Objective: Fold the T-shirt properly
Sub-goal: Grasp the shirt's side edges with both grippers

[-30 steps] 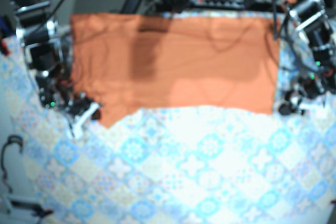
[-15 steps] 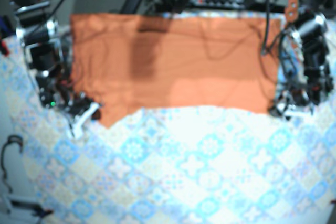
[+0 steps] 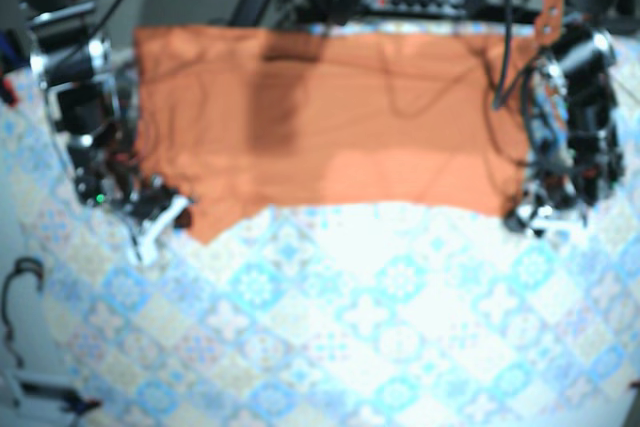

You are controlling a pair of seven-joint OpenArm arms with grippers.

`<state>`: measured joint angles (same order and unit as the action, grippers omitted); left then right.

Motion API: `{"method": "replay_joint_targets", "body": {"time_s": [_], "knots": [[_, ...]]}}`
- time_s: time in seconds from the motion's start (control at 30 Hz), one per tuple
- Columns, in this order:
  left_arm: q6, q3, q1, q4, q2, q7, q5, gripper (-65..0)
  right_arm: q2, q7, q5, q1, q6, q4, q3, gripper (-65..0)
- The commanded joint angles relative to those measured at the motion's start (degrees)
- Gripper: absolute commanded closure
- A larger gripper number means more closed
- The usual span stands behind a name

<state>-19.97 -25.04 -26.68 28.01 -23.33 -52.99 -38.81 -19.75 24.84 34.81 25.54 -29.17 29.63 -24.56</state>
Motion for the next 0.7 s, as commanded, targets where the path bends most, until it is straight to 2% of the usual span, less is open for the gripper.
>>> {"method": "replay_joint_targets", "body": {"time_s": [0.0,0.6,0.67], "knots": [[0.14,0.73,-0.62,0.08,0.34,-1.56,0.52,-39.9,2.03,10.72,-4.52,-2.55,-1.21,-1.28,-1.6,-0.2],[0.14,6.71,-0.27,0.08,1.66,-1.47,0.17,-39.6,2.03,10.54,-4.52,-2.55,-1.21,-1.28,-1.6,-0.2],[0.14,7.59,-0.27,0.08,1.66,-1.47,0.17,-36.5,2.03,10.54,-4.52,-2.55,-1.21,-1.28,-1.6,-0.2]]}}
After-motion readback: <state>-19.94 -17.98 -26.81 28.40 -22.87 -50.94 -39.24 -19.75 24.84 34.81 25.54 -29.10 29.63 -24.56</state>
